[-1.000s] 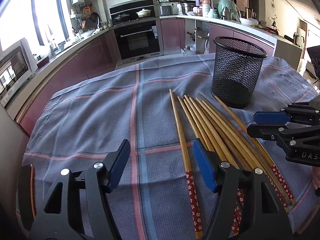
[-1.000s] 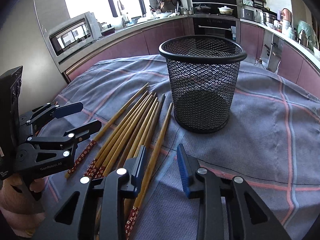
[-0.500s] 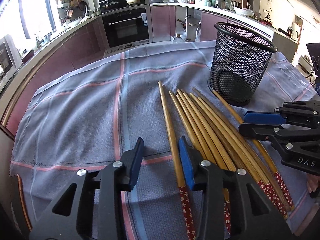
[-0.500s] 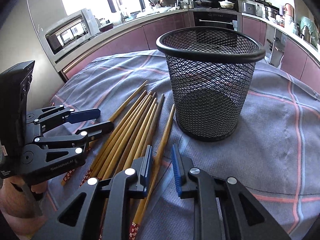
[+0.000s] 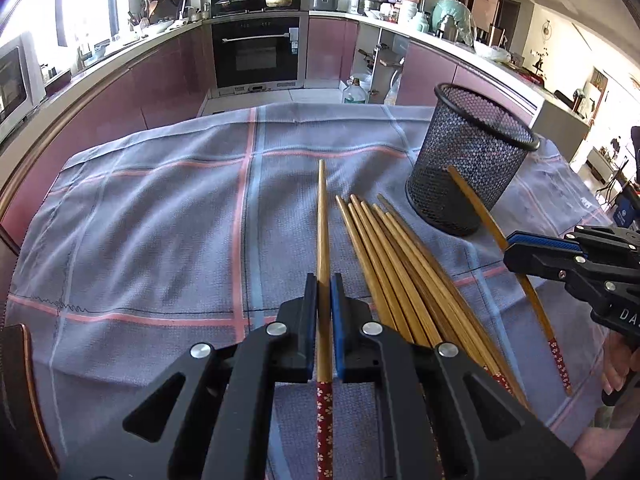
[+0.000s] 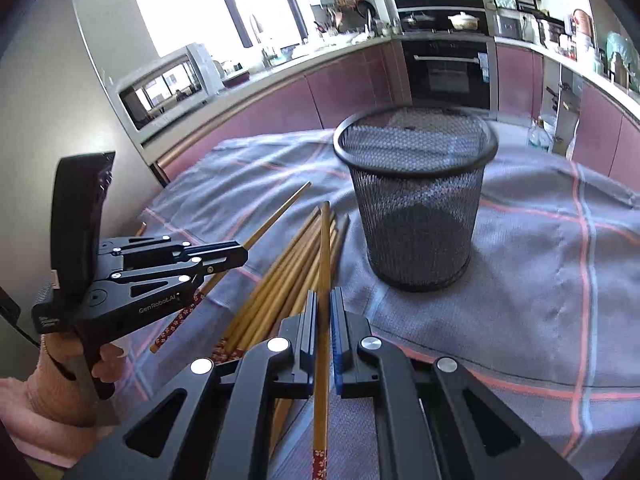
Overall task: Organize utensils
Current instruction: 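Lift both held chopsticks upright and carry them over the black mesh cup, then lower both chopsticks into the mesh cup and open the left gripper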
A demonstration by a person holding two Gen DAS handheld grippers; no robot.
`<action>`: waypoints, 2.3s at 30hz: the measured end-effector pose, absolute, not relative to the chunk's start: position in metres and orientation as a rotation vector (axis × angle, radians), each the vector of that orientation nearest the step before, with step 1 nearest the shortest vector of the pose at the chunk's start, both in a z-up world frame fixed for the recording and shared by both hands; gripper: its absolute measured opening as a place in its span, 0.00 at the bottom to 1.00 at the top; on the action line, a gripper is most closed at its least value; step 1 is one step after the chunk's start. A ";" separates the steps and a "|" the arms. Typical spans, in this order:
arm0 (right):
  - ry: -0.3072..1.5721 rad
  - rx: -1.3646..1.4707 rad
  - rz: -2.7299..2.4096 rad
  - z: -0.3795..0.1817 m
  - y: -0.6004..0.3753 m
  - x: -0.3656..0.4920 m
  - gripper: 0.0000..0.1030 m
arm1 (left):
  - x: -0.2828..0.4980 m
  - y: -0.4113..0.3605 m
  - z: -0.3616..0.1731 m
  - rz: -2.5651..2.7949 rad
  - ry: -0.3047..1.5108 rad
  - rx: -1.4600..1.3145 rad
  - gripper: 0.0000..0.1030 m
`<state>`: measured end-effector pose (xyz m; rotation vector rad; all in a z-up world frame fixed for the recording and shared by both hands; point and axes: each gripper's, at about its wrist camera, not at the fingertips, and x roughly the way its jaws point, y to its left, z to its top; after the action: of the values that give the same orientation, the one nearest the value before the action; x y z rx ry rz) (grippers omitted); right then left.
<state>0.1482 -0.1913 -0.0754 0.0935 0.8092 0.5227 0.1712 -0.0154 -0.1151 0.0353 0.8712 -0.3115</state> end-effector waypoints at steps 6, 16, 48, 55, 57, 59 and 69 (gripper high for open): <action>0.668 0.133 0.553 -0.032 -0.208 0.138 0.05 | 0.157 0.001 -0.064 -0.363 0.755 -0.039 0.07; 0.493 0.134 0.562 0.023 -0.225 0.142 0.05 | 0.137 0.001 0.026 -0.530 0.560 -0.137 0.07; 0.429 0.115 0.428 0.031 -0.255 0.216 0.05 | 0.266 -0.155 0.035 -0.451 0.398 -0.158 0.07; 0.526 0.125 0.428 0.008 -0.252 0.232 0.07 | 0.296 -0.169 -0.004 -0.431 0.435 -0.117 0.07; 0.542 0.169 0.430 0.005 -0.258 0.237 0.19 | 0.294 -0.162 -0.009 -0.434 0.437 -0.122 0.07; 0.535 0.192 0.439 0.007 -0.259 0.238 0.22 | 0.293 -0.159 -0.010 -0.437 0.431 -0.125 0.07; 0.502 0.207 0.493 0.019 -0.248 0.238 0.23 | 0.265 -0.140 -0.007 -0.487 0.394 -0.108 0.07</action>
<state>0.2376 -0.2484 0.0192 0.2069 0.5023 0.4933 0.2651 -0.1405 -0.0068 -0.1083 0.3939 -0.4872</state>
